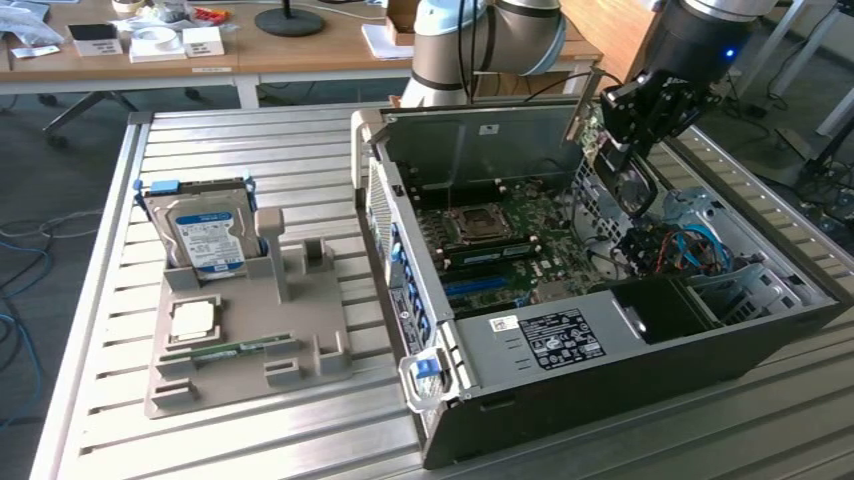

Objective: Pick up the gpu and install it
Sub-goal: 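Insert the gpu into the slot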

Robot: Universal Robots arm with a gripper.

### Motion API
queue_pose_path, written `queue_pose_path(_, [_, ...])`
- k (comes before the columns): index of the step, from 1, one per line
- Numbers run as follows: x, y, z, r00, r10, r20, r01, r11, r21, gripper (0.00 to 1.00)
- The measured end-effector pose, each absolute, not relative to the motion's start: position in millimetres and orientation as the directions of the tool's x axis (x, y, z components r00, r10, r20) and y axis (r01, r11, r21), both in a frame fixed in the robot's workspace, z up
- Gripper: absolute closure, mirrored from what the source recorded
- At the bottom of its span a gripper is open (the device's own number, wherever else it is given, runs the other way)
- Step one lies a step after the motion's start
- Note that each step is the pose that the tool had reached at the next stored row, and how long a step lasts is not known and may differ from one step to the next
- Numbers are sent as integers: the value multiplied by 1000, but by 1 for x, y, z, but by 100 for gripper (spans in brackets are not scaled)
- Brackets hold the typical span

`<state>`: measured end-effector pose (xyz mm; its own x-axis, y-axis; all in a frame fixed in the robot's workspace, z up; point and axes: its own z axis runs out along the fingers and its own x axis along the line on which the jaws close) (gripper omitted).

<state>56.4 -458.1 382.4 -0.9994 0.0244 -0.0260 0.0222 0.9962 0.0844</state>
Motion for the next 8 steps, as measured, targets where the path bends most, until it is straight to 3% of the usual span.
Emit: queue_pose_path(8, [56, -458, 382, -999, 22, -26, 19, 996, 84, 73])
